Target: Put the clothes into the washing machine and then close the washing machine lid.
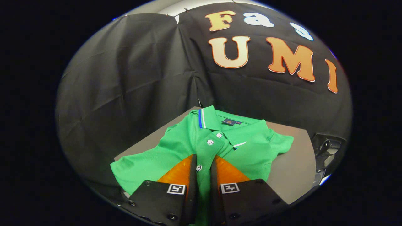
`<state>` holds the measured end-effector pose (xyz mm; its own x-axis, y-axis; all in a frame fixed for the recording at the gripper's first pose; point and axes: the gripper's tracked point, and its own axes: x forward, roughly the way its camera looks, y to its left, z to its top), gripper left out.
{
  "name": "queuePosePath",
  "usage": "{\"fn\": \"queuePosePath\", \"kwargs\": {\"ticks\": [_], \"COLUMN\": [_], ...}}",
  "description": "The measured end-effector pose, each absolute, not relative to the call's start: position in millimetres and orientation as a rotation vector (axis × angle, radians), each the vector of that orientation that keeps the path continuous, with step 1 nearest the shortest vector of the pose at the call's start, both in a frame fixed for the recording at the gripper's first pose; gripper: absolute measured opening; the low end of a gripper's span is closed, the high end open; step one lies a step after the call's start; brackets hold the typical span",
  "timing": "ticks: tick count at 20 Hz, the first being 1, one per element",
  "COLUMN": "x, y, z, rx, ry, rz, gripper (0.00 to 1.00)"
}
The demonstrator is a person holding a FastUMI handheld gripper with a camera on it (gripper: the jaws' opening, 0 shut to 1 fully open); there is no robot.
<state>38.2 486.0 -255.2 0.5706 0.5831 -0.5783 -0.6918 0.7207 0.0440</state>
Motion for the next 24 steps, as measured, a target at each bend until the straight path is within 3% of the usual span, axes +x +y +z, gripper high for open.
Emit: {"fn": "queuePosePath", "kwargs": {"ticks": [3,15,24], "x": [40,8,10], "y": [487,449,372], "z": [-255,-154,-74], "rx": [-0.161,0.023,0.091], "ry": [0.593,0.254,0.118], "rz": [0.765,0.863,0.799], "gripper": [0.11,0.1,0.1]}}
